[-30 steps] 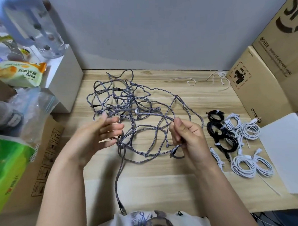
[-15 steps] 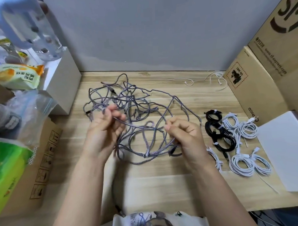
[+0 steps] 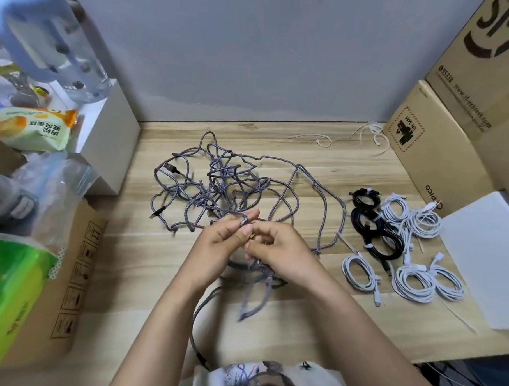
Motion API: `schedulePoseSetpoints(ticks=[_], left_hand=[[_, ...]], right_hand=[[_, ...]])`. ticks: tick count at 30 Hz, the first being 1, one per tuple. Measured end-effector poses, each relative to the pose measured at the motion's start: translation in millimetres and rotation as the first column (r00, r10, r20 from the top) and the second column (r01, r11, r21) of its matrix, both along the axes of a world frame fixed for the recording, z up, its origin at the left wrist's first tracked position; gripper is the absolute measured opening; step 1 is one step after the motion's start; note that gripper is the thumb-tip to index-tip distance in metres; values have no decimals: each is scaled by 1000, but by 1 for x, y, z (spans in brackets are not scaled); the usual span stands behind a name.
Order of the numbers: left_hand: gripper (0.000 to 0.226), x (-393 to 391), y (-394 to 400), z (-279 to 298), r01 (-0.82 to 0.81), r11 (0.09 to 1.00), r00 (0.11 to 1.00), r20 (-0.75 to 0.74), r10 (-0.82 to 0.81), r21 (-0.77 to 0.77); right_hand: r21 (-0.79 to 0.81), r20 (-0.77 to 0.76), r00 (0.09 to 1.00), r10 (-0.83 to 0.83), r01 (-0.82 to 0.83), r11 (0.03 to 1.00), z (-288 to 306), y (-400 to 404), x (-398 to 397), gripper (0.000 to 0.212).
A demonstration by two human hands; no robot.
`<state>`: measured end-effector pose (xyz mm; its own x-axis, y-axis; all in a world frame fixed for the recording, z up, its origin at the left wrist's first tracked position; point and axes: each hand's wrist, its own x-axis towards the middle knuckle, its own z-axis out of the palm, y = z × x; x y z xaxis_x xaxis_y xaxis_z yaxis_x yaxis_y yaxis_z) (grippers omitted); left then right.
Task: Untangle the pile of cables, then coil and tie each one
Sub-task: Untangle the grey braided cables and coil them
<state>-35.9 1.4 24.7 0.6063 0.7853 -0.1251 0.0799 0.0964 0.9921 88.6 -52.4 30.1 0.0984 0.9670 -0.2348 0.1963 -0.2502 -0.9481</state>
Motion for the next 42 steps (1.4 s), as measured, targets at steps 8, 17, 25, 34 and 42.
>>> schedulePoseSetpoints(ticks=[8,17,25,34,42], left_hand=[[29,-34,18,-31,-593,757,749,-157,644,276],[22,-22,19,-46,-192,931,929,-364,70,-311],[22,-4,21,-29,-234,883,971,-137,194,-406],[35,-3,37,-9,-233,609,832,168,528,-758],[51,4,31,-6,-438,704,792,131,597,-559]], right_hand=[[82,5,989,-145,144,986,1,2,7,28],[136,-34,981,-192,195,971,9,3,10,39],[0,-205,968,-146,149,989,13,2,1,40],[-149,-107,994,-33,17,989,-19,-1,-12,45],[-239,12,1000,1,2,971,-38,-3,-13,49]])
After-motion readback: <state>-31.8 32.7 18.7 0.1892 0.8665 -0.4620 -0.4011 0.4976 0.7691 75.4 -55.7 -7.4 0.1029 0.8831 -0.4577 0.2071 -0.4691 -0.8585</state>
